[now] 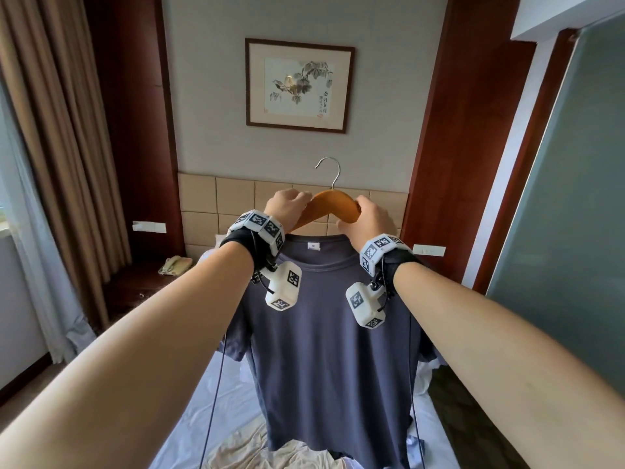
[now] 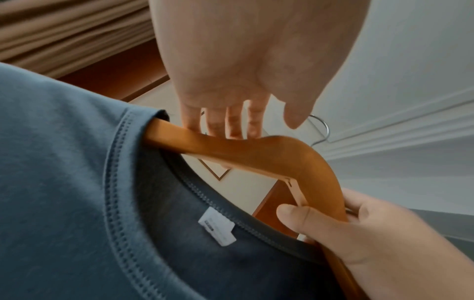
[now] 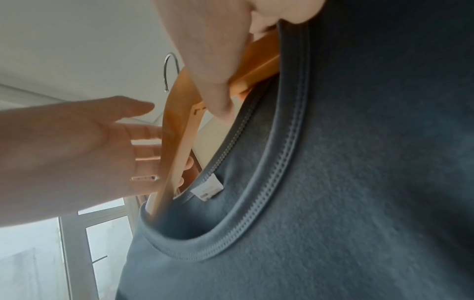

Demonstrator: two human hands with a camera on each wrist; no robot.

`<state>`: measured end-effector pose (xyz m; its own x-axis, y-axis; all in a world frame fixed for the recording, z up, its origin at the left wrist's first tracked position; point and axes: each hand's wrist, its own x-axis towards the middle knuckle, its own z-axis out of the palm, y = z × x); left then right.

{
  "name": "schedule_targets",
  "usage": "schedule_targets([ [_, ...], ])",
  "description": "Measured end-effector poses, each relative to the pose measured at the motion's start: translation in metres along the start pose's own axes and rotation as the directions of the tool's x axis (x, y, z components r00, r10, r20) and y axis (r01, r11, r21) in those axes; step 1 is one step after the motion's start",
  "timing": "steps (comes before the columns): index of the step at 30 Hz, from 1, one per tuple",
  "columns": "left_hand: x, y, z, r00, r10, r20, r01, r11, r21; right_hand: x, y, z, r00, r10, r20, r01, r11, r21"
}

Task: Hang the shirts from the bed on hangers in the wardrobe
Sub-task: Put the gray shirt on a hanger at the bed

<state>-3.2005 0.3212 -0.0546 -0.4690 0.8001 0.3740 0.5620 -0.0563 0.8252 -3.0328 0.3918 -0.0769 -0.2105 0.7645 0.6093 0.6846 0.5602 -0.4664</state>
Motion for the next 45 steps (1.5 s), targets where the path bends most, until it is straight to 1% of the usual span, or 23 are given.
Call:
schedule_targets([
  [4,0.001,0.005,0.004,0.996,0.059,0.059,-0.066,0.991,0.117,-0.001,-0.003,-0.002,1.0,-0.028,0.015,0.027,0.999,0.031],
  [6,0.002,0.006,0.007,0.992,0.07,0.108,-0.084,0.988,0.132,-0.001,-0.006,-0.001,0.997,-0.059,0.048,0.056,0.997,0.057],
  [7,0.003,0.006,0.009,0.991,0.072,0.112,-0.086,0.987,0.132,-0.002,-0.008,-0.001,0.996,-0.073,0.059,0.069,0.996,0.065],
  [9,0.003,0.006,0.011,0.994,0.078,0.075,-0.088,0.986,0.144,-0.002,-0.011,-0.002,0.992,-0.088,0.087,0.079,0.992,0.103],
  [12,0.005,0.002,0.009,0.996,0.09,-0.003,-0.088,0.981,0.171,0.0,-0.01,-0.009,0.972,-0.117,0.201,0.062,0.962,0.264],
  [13,0.006,-0.001,0.008,0.995,0.091,-0.027,-0.085,0.981,0.175,0.002,-0.007,-0.012,0.965,-0.122,0.233,0.05,0.955,0.294],
  [15,0.007,-0.006,0.003,0.994,0.083,-0.066,-0.071,0.982,0.175,0.006,0.002,-0.016,0.96,-0.081,0.269,-0.004,0.953,0.302],
  [16,0.007,-0.008,0.0,0.994,0.076,-0.079,-0.062,0.984,0.169,0.006,0.007,-0.018,0.955,-0.033,0.295,-0.057,0.955,0.292],
  [17,0.007,-0.01,-0.003,0.993,0.072,-0.091,-0.057,0.986,0.159,0.005,0.012,-0.02,0.941,0.02,0.337,-0.116,0.957,0.266],
  [19,0.007,-0.01,-0.009,0.989,0.077,-0.122,-0.06,0.988,0.14,0.0,0.023,-0.021,0.892,0.119,0.435,-0.206,0.966,0.157],
  [20,0.006,-0.01,-0.012,0.987,0.083,-0.136,-0.064,0.988,0.14,-0.003,0.027,-0.022,0.871,0.152,0.468,-0.226,0.968,0.106],
  [21,0.007,-0.011,-0.013,0.985,0.088,-0.145,-0.067,0.987,0.143,-0.004,0.031,-0.022,0.862,0.167,0.478,-0.228,0.971,0.07],
  [23,0.007,-0.013,-0.015,0.983,0.095,-0.16,-0.071,0.986,0.148,-0.004,0.036,-0.019,0.871,0.192,0.451,-0.236,0.971,0.043],
  [25,0.006,-0.014,-0.015,0.982,0.096,-0.165,-0.071,0.986,0.152,-0.003,0.039,-0.017,0.887,0.223,0.406,-0.266,0.963,0.052],
  [28,0.005,-0.012,-0.016,0.98,0.096,-0.175,-0.071,0.987,0.143,-0.004,0.044,-0.018,0.908,0.287,0.304,-0.329,0.94,0.094],
  [29,0.005,-0.011,-0.018,0.978,0.095,-0.186,-0.07,0.989,0.134,-0.004,0.048,-0.019,0.908,0.322,0.267,-0.36,0.927,0.107],
  [31,0.006,-0.011,-0.023,0.974,0.091,-0.209,-0.068,0.991,0.116,-0.006,0.054,-0.019,0.886,0.406,0.226,-0.439,0.89,0.123],
  [33,0.007,-0.011,-0.027,0.969,0.081,-0.232,-0.058,0.993,0.103,-0.007,0.06,-0.019,0.864,0.432,0.259,-0.475,0.87,0.13],
  [35,0.006,-0.011,-0.028,0.967,0.075,-0.243,-0.053,0.994,0.093,-0.009,0.067,-0.018,0.853,0.439,0.28,-0.487,0.864,0.128],
  [37,0.006,-0.011,-0.028,0.967,0.072,-0.244,-0.053,0.995,0.084,-0.01,0.073,-0.021,0.834,0.484,0.266,-0.523,0.847,0.098],
  [40,0.005,-0.01,-0.029,0.967,0.067,-0.245,-0.051,0.996,0.075,-0.015,0.079,-0.025,0.807,0.544,0.231,-0.557,0.831,-0.011],
  [43,0.004,-0.007,-0.025,0.969,0.072,-0.235,-0.055,0.996,0.077,-0.018,0.082,-0.027,0.794,0.572,0.204,-0.58,0.814,-0.022],
  [45,0.004,-0.004,-0.021,0.974,0.08,-0.21,-0.061,0.994,0.096,-0.017,0.083,-0.026,0.826,0.533,0.183,-0.536,0.843,-0.036],
])
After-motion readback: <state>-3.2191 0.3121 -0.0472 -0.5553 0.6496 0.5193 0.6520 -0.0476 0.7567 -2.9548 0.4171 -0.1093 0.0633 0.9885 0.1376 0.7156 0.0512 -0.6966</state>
